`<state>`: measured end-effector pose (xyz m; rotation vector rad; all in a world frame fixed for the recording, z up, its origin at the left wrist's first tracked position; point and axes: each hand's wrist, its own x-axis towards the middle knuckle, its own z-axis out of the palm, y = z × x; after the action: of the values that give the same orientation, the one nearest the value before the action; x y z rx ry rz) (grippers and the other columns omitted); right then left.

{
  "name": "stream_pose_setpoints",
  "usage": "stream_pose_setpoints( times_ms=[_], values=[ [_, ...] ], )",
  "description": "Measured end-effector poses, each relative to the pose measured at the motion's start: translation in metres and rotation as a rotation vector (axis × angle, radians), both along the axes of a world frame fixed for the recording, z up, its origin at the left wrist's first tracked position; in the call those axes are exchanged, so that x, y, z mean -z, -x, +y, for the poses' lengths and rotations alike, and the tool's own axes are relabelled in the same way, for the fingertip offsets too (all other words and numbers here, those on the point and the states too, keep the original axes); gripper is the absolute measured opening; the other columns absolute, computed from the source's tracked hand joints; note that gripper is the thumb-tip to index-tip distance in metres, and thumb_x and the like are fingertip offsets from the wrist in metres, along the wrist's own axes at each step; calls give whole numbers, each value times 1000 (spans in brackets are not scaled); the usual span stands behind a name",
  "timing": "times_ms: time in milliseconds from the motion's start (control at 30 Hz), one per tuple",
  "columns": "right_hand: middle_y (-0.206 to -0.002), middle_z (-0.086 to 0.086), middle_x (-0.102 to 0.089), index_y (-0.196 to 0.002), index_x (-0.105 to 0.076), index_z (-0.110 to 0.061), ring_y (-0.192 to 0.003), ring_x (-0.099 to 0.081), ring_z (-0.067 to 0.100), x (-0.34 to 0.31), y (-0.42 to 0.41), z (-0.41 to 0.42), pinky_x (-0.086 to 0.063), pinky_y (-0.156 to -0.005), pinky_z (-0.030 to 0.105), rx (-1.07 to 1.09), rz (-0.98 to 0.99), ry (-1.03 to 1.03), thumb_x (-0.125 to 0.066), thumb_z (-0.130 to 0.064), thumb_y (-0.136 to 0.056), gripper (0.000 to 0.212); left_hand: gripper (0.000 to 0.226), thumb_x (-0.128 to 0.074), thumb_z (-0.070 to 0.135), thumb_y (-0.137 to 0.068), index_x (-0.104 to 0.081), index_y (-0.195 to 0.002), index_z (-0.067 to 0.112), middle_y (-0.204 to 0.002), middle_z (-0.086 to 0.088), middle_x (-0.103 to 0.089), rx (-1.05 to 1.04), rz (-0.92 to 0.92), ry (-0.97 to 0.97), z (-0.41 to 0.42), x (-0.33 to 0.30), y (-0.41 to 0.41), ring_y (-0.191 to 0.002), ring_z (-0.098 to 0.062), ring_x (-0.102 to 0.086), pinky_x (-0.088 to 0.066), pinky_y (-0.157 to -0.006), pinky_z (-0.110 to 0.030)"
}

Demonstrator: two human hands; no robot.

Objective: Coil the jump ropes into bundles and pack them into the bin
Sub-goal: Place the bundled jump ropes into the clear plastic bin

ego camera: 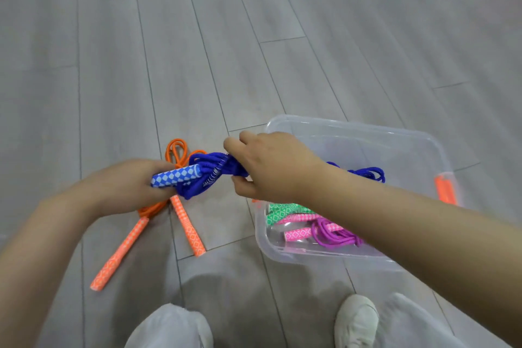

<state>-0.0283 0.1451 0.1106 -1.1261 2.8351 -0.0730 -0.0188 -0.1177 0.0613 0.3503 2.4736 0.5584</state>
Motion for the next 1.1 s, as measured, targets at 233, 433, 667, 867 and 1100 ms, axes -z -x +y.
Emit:
stream_pose_setpoints(
  times_ms=[233,433,667,867,1100],
  values=[
    [-94,-1,-55,-110,-47,-20,-76,-56,26,3,-9,99,-44,-61,36,204,-148,3,-52,-45,-85,36,20,-47,56,-91,-50,-99,38,-83,16,-58,316,217,128,86,-33,19,-75,-4,-55,-46,-67,-30],
    [-106,-3,-57,-117,-47,-22,-87,-57,23,31,-32,178,-41,-67,33,299,-243,-34,-54,-49,-89,40,39,-37,60,-94,-45,-120,34,-111,10,-58,577,421,188,169,-23,20,-99,-17,-59,-47,-74,-34],
    [-85,-13,-51,-100,-46,-30,-76,-53,17,67,-42,244,-42,-63,34,417,-506,-64,-62,-47,-86,27,42,-18,40,-102,-46,-121,14,-114,-9,-57,807,418,223,241,21,7,-101,-31,-58,-45,-81,-40],
    [-101,-1,-59,-95,-44,-27,-84,-50,20,103,-57,258,-43,-69,34,390,-593,-259,-63,-40,-85,25,39,-35,34,-103,-44,-130,8,-128,-20,-52,746,-77,219,279,69,-16,-116,-37,-53,-43,-95,-40],
    [-111,4,-65,-121,-56,-25,-103,-58,28,124,-66,248,-33,-68,27,326,-660,-306,-64,-32,-86,37,49,-40,38,-101,-37,-141,12,-135,-15,-47,710,-231,245,279,99,-33,-123,-33,-49,-40,-101,-39]
  ],
)
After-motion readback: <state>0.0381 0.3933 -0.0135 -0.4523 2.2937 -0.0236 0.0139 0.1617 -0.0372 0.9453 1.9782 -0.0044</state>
